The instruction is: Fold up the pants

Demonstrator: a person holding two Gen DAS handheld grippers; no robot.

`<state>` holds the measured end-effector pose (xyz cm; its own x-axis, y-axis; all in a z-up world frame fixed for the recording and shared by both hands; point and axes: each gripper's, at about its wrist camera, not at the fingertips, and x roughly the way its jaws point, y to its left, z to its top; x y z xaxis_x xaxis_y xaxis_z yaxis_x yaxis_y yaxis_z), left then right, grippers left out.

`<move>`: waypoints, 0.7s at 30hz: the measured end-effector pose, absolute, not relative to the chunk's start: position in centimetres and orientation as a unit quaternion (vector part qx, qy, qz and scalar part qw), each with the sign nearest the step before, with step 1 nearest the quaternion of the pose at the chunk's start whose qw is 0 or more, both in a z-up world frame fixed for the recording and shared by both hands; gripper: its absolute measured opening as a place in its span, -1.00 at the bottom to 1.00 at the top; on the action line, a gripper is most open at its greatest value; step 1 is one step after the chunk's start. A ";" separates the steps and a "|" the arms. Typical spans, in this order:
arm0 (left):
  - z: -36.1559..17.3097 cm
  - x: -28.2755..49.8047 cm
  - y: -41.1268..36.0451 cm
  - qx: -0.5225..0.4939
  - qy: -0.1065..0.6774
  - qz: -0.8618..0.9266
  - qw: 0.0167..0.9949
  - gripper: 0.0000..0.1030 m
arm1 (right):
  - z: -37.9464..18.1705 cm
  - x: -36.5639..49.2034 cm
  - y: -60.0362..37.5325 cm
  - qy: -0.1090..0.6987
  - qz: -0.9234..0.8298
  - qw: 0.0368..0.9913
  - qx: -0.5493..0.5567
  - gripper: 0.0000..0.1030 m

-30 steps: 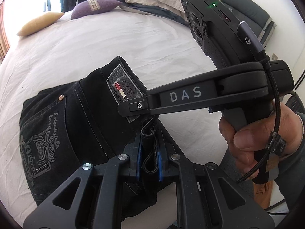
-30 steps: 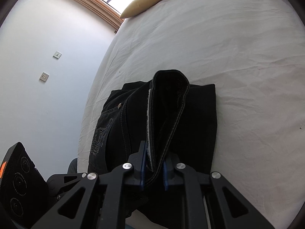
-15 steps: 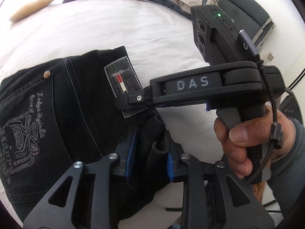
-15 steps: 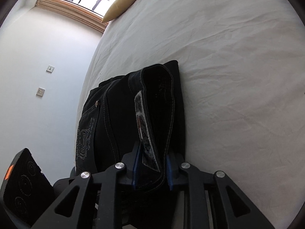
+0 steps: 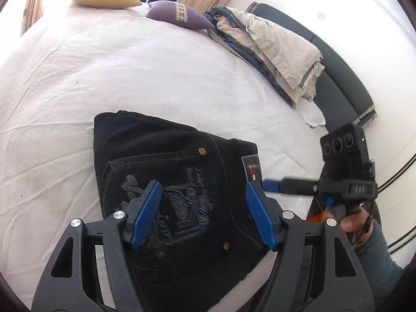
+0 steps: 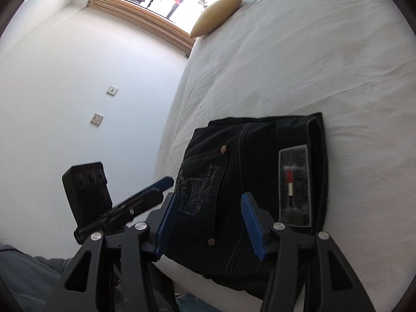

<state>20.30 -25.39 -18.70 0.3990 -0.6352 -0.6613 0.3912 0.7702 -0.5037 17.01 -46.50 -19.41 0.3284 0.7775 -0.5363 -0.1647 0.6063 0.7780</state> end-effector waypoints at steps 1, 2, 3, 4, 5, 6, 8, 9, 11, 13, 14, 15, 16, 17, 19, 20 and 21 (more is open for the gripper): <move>-19.1 21.1 -25.0 -0.136 0.450 -0.318 0.824 0.28 | -20.9 17.1 -46.1 0.507 0.313 0.738 0.316 0.06; -19.6 22.1 -24.2 -0.139 0.451 -0.324 0.820 0.28 | -22.8 17.1 -46.0 0.532 0.296 0.726 0.320 0.01; -19.8 23.4 -23.4 -0.150 0.455 -0.330 0.813 0.28 | -25.0 17.1 -46.3 0.554 0.275 0.711 0.334 -0.16; -20.5 24.7 -22.9 -0.168 0.459 -0.338 0.804 0.28 | -26.4 16.8 -47.1 0.555 0.266 0.701 0.360 -0.52; -21.1 25.9 -22.3 -0.188 0.466 -0.347 0.792 0.28 | -27.2 16.4 -48.0 0.544 0.261 0.698 0.386 -0.78; -21.7 27.1 -21.8 -0.207 0.472 -0.354 0.781 0.28 | -27.9 16.1 -48.6 0.539 0.256 0.691 0.408 -0.86; -22.7 28.7 -20.7 -0.233 0.476 -0.368 0.764 0.28 | -28.4 15.8 -49.0 0.538 0.251 0.685 0.422 -0.97; -23.2 29.1 -20.3 -0.242 0.479 -0.381 0.753 0.28 | -28.3 15.8 -49.0 0.538 0.251 0.686 0.420 -0.97; -23.9 29.0 -19.9 -0.248 0.473 -0.397 0.747 0.28 | -28.2 16.0 -48.7 0.543 0.249 0.688 0.412 -0.97; -24.3 28.2 -19.0 -0.258 0.463 -0.413 0.741 0.28 | -28.1 16.3 -48.3 0.547 0.249 0.685 0.412 -0.97; -24.7 27.9 -18.6 -0.268 0.462 -0.419 0.734 0.28 | -28.1 16.4 -48.2 0.548 0.249 0.684 0.411 -0.97; -25.2 27.3 -18.1 -0.276 0.462 -0.423 0.729 0.28 | -28.0 16.5 -48.1 0.549 0.249 0.684 0.411 -0.97; -25.5 26.5 -17.6 -0.282 0.462 -0.428 0.724 0.28 | -27.9 16.5 -48.1 0.549 0.248 0.684 0.411 -0.97; -25.8 25.6 -17.2 -0.284 0.461 -0.434 0.720 0.28 | -27.9 16.4 -48.1 0.549 0.248 0.685 0.411 -0.97; -26.0 23.3 -16.9 -0.279 0.459 -0.445 0.716 0.28 | -27.8 16.7 -48.3 0.548 0.246 0.685 0.413 -0.97; -26.1 22.2 -16.8 -0.276 0.461 -0.448 0.714 0.28 | -27.7 16.7 -48.2 0.547 0.245 0.685 0.414 -0.97; -26.1 20.9 -16.6 -0.273 0.463 -0.447 0.715 0.27 | -27.9 16.6 -48.5 0.547 0.244 0.685 0.416 -0.97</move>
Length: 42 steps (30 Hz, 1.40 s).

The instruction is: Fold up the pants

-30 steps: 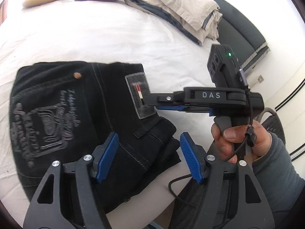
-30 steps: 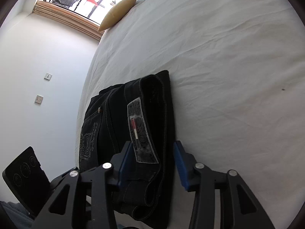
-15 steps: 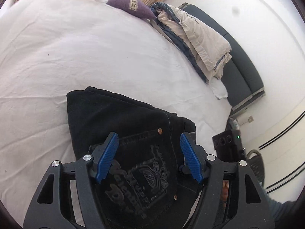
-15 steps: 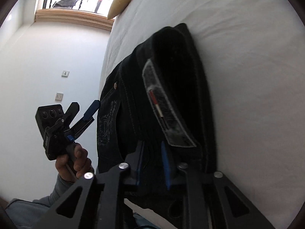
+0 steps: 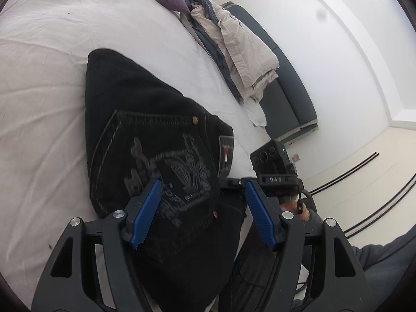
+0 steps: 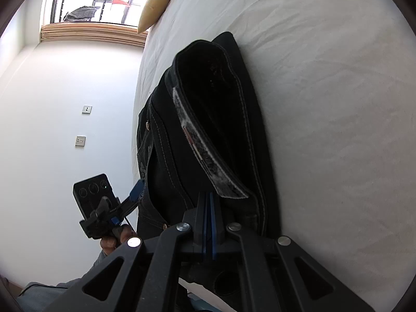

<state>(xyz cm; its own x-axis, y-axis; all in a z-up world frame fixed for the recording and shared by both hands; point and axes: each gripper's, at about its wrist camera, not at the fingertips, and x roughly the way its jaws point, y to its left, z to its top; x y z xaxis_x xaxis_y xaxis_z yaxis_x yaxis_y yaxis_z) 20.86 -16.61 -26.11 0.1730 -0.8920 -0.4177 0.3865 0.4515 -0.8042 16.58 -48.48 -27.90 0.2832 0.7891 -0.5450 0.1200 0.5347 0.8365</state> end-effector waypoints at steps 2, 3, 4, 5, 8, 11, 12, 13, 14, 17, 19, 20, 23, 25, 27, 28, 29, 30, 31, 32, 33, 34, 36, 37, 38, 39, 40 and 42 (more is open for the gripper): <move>-26.2 18.9 -16.1 -0.273 0.467 -0.448 0.712 0.27 | -28.0 16.5 -48.6 0.546 0.243 0.685 0.417 -0.97; -26.1 17.9 -15.8 -0.273 0.467 -0.448 0.712 0.27 | -28.0 16.2 -48.8 0.545 0.243 0.685 0.417 -0.97; -26.0 17.1 -15.5 -0.273 0.467 -0.450 0.711 0.27 | -28.0 16.1 -48.9 0.545 0.242 0.686 0.417 -0.97; -26.3 16.5 -15.3 -0.270 0.475 -0.450 0.707 0.27 | -28.2 16.0 -48.9 0.544 0.242 0.687 0.416 -0.97; -26.0 13.6 -14.6 -0.247 0.476 -0.450 0.714 0.27 | -28.4 15.6 -48.8 0.539 0.246 0.690 0.415 -1.00; -25.7 12.7 -14.4 -0.235 0.478 -0.449 0.717 0.27 | -28.9 15.2 -49.1 0.529 0.251 0.691 0.423 -1.00; -25.6 12.6 -14.4 -0.233 0.480 -0.447 0.718 0.27 | -29.0 15.1 -49.2 0.527 0.251 0.690 0.428 -1.00; -25.5 12.5 -14.4 -0.231 0.482 -0.445 0.719 0.27 | -28.9 15.0 -49.3 0.527 0.249 0.691 0.427 -1.00; -25.0 12.5 -14.4 -0.225 0.484 -0.443 0.720 0.28 | -28.3 14.9 -49.4 0.528 0.244 0.698 0.417 -0.95; -23.0 13.3 -13.7 -0.209 0.479 -0.427 0.737 0.28 | -25.0 13.8 -50.3 0.500 0.233 0.736 0.394 0.25; -22.1 14.3 -11.9 -0.209 0.465 -0.401 0.762 0.43 | -22.9 13.1 -51.2 0.468 0.234 0.760 0.385 0.49; -22.0 15.1 -11.2 -0.210 0.461 -0.386 0.771 0.57 | -22.4 13.1 -51.7 0.460 0.232 0.769 0.379 0.49; -22.9 18.2 -10.3 -0.215 0.476 -0.349 0.778 0.58 | -23.2 14.4 -52.7 0.472 0.211 0.766 0.383 0.49; -24.0 20.0 -10.6 -0.214 0.503 -0.329 0.770 0.58 | -24.4 15.4 -52.8 0.486 0.199 0.760 0.383 0.48; -25.1 21.0 -11.3 -0.209 0.530 -0.320 0.757 0.58 | -25.5 16.4 -52.6 0.497 0.196 0.752 0.385 0.47; -25.3 21.3 -11.8 -0.202 0.536 -0.320 0.754 0.58 | -26.1 16.8 -52.7 0.499 0.198 0.750 0.387 0.44; -25.4 21.4 -12.4 -0.193 0.539 -0.321 0.754 0.58 | -26.4 17.2 -52.6 0.500 0.200 0.748 0.388 0.41; -25.4 21.5 -13.0 -0.183 0.543 -0.321 0.754 0.55 | -26.5 17.6 -52.6 0.500 0.201 0.748 0.388 0.39; -25.3 21.6 -13.5 -0.174 0.546 -0.323 0.753 0.55 | -26.4 17.9 -52.5 0.502 0.202 0.747 0.386 0.30; -25.3 21.6 -13.9 -0.169 0.549 -0.327 0.751 0.52 | -26.4 18.3 -52.2 0.507 0.204 0.745 0.381 0.19; -25.3 21.6 -14.4 -0.164 0.553 -0.331 0.746 0.29 | -26.4 18.6 -51.7 0.516 0.207 0.743 0.372 0.17; -25.4 21.7 -14.9 -0.156 0.561 -0.329 0.744 0.16 | -26.3 18.9 -51.1 0.524 0.207 0.745 0.359 0.16; -25.7 22.1 -15.7 -0.141 0.570 -0.319 0.744 -0.02 | -26.3 19.3 -50.3 0.532 0.210 0.745 0.342 0.15; -25.7 22.3 -15.9 -0.140 0.571 -0.317 0.744 -0.07 | -26.3 19.3 -50.0 0.535 0.209 0.744 0.342 0.06; -25.6 22.4 -16.1 -0.140 0.573 -0.315 0.744 -0.18 | -26.3 19.4 -49.9 0.539 0.204 0.743 0.339 -0.13; -25.4 22.5 -16.2 -0.138 0.573 -0.314 0.744 -0.30 | -26.1 19.6 -49.7 0.545 0.198 0.743 0.333 -0.21; -25.2 22.5 -16.5 -0.134 0.571 -0.315 0.746 -0.36 | -25.9 19.6 -49.5 0.548 0.195 0.745 0.326 -0.27; -24.6 22.2 -16.9 -0.126 0.567 -0.316 0.750 -0.50 | -25.2 19.6 -48.8 0.549 0.191 0.755 0.304 -0.41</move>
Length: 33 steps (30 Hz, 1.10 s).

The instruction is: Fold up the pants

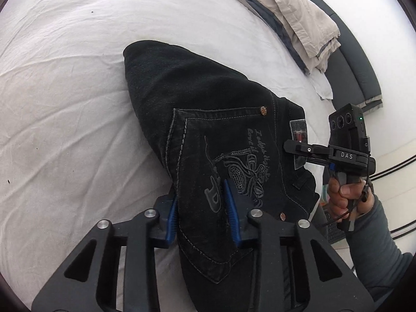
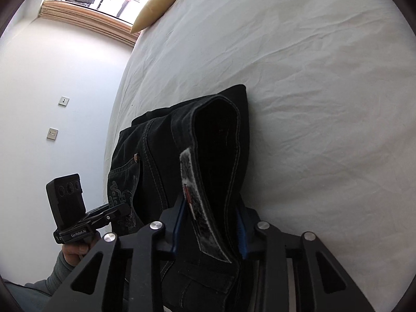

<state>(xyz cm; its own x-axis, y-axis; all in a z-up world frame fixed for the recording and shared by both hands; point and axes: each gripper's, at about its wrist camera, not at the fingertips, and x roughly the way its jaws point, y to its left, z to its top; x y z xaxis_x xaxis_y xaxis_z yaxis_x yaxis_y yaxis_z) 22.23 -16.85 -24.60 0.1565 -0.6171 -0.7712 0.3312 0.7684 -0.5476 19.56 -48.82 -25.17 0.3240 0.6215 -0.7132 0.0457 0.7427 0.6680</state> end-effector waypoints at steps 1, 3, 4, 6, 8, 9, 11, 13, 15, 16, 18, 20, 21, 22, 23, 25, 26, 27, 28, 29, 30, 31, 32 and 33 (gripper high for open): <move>-24.4 22.2 -17.0 -0.125 0.566 -0.316 0.751 -0.53 | -24.6 19.5 -48.3 0.550 0.186 0.762 0.287 -0.47; -24.1 22.1 -16.7 -0.135 0.563 -0.314 0.752 -0.60 | -23.6 19.3 -47.7 0.544 0.180 0.776 0.263 -0.56; -24.0 22.1 -16.4 -0.141 0.561 -0.314 0.752 -0.61 | -22.9 19.1 -47.5 0.538 0.183 0.781 0.259 -0.61; -23.4 22.0 -15.6 -0.154 0.554 -0.315 0.755 -0.65 | -21.6 19.0 -47.1 0.525 0.188 0.791 0.252 -0.63; -22.4 22.0 -15.0 -0.162 0.545 -0.318 0.759 -0.66 | -20.3 18.8 -46.7 0.514 0.193 0.800 0.243 -0.64; -21.8 22.2 -14.7 -0.165 0.539 -0.319 0.762 -0.66 | -19.7 18.9 -46.4 0.509 0.195 0.804 0.237 -0.64; -20.5 22.7 -14.2 -0.167 0.527 -0.318 0.770 -0.66 | -18.6 19.2 -46.2 0.496 0.199 0.813 0.230 -0.64; -19.2 23.6 -13.3 -0.167 0.513 -0.315 0.781 -0.66 | -17.5 19.9 -45.9 0.481 0.206 0.821 0.229 -0.65; -17.8 25.1 -12.3 -0.165 0.499 -0.309 0.792 -0.66 | -16.3 21.2 -45.5 0.465 0.214 0.829 0.226 -0.65; -17.1 25.9 -11.8 -0.162 0.494 -0.306 0.797 -0.66 | -15.9 22.1 -45.3 0.458 0.218 0.832 0.226 -0.65; -16.0 28.0 -10.8 -0.156 0.483 -0.298 0.808 -0.66 | -15.3 24.3 -44.8 0.449 0.223 0.836 0.224 -0.65; -15.4 30.2 -9.9 -0.146 0.475 -0.284 0.820 -0.66 | -15.0 26.8 -44.3 0.441 0.228 0.839 0.223 -0.65; -15.3 31.5 -9.3 -0.146 0.473 -0.277 0.824 -0.66 | -15.0 28.2 -43.9 0.438 0.229 0.840 0.224 -0.65; -15.3 32.7 -8.8 -0.146 0.471 -0.272 0.826 -0.66 | -14.9 29.5 -43.3 0.435 0.231 0.840 0.227 -0.65; -15.4 34.0 -8.4 -0.143 0.469 -0.267 0.830 -0.66 | -15.1 30.9 -43.0 0.434 0.234 0.839 0.230 -0.65; -16.0 36.4 -7.3 -0.140 0.468 -0.258 0.833 -0.66 | -15.8 33.4 -42.5 0.436 0.236 0.835 0.239 -0.65; -16.5 37.4 -6.9 -0.139 0.471 -0.255 0.833 -0.66 | -16.4 34.7 -42.1 0.441 0.236 0.831 0.245 -0.65; -17.2 38.6 -6.4 -0.136 0.476 -0.250 0.832 -0.66 | -17.3 35.7 -42.1 0.446 0.235 0.826 0.253 -0.65; -18.0 39.5 -5.9 -0.136 0.482 -0.245 0.830 -0.66 | -18.3 36.7 -41.9 0.452 0.233 0.820 0.262 -0.65; -18.9 40.2 -5.5 -0.136 0.489 -0.242 0.827 -0.65 | -19.3 37.5 -41.8 0.459 0.229 0.815 0.269 -0.64; -19.9 40.7 -5.3 -0.134 0.496 -0.240 0.824 -0.65 | -20.4 38.1 -41.8 0.466 0.227 0.810 0.275 -0.64; -20.8 40.9 -5.0 -0.130 0.501 -0.239 0.822 -0.64 | -21.5 38.4 -42.0 0.476 0.224 0.803 0.281 -0.62; -21.6 41.0 -4.8 -0.130 0.503 -0.239 0.820 -0.61 | -22.4 38.7 -42.2 0.483 0.219 0.798 0.286 -0.53; -22.3 41.0 -4.6 -0.132 0.503 -0.238 0.820 -0.54 | -23.2 38.8 -42.4 0.487 0.213 0.796 0.290 -0.45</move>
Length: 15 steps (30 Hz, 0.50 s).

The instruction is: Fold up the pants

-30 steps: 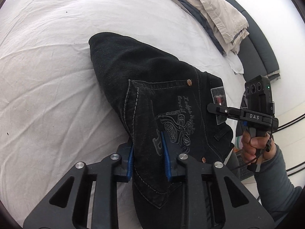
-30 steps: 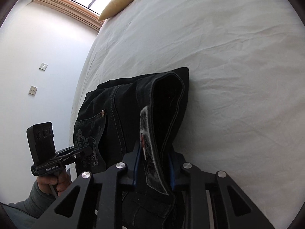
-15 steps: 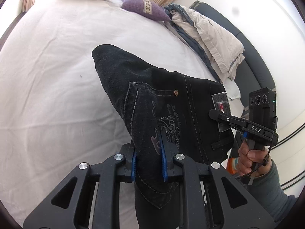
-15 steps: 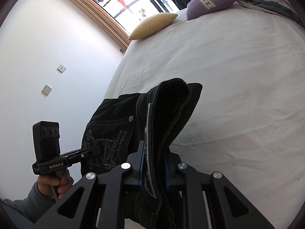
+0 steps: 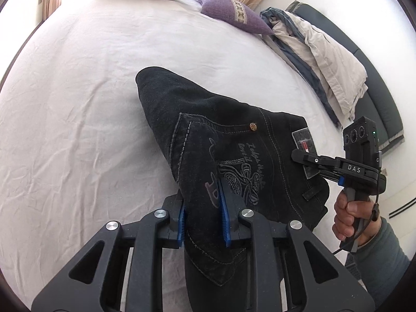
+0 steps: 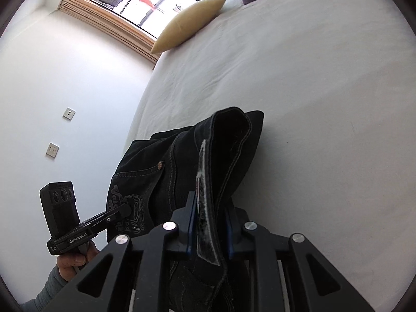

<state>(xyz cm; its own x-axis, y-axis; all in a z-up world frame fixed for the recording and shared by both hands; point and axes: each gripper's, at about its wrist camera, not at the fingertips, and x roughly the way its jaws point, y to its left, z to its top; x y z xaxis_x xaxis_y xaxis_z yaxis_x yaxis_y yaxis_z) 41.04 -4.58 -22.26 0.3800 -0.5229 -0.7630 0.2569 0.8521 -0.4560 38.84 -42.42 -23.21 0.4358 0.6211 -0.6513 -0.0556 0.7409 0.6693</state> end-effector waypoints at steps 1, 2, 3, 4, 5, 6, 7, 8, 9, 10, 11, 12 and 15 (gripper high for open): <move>-22.7 41.1 -4.2 -0.134 0.504 -0.234 0.820 -0.50 | -23.9 38.7 -42.7 0.489 0.206 0.794 0.297 -0.20; -23.1 41.1 -4.2 -0.137 0.504 -0.231 0.821 -0.41 | -24.5 38.6 -43.0 0.492 0.199 0.791 0.305 -0.06; -23.4 41.0 -4.1 -0.142 0.501 -0.229 0.823 -0.31 | -25.0 38.3 -43.2 0.491 0.197 0.790 0.311 -0.04; -23.5 41.0 -3.9 -0.142 0.498 -0.226 0.825 -0.22 | -25.1 37.9 -43.2 0.483 0.200 0.791 0.317 -0.03; -23.6 40.7 -3.7 -0.137 0.495 -0.216 0.830 -0.06 | -25.1 37.5 -43.2 0.478 0.199 0.793 0.320 0.04; -23.7 40.2 -3.4 -0.132 0.494 -0.207 0.834 0.03 | -24.9 37.1 -43.4 0.476 0.195 0.795 0.322 0.09; -23.5 39.8 -3.5 -0.132 0.494 -0.202 0.836 0.04 | -24.6 36.7 -43.6 0.472 0.190 0.797 0.324 0.23; -23.2 39.1 -3.2 -0.132 0.491 -0.196 0.838 0.05 | -24.2 36.1 -43.9 0.468 0.183 0.801 0.326 0.34; -22.7 38.2 -2.9 -0.127 0.487 -0.181 0.845 0.09 | -23.6 35.3 -44.1 0.461 0.174 0.807 0.325 0.37; -22.1 37.1 -3.0 -0.116 0.480 -0.162 0.854 0.15 | -23.0 34.5 -44.1 0.456 0.163 0.813 0.322 0.41; -21.3 36.0 -3.1 -0.104 0.470 -0.150 0.863 0.27 | -22.3 33.9 -44.1 0.454 0.151 0.819 0.316 0.46; -20.3 34.6 -3.5 -0.090 0.457 -0.142 0.873 0.37 | -21.6 32.9 -44.2 0.453 0.138 0.826 0.307 0.49; -16.4 29.4 -5.9 -0.037 0.396 -0.113 0.910 0.94 | -18.6 28.9 -43.8 0.429 0.104 0.858 0.264 0.51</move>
<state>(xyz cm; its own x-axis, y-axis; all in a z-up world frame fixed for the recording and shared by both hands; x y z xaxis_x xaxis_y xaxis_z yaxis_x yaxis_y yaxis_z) 29.42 -5.90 -16.40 0.6602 -0.2353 -0.7133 0.1764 0.9717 -0.1573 28.94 -43.78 -18.60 0.6112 0.4045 -0.6804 0.0483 0.8389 0.5421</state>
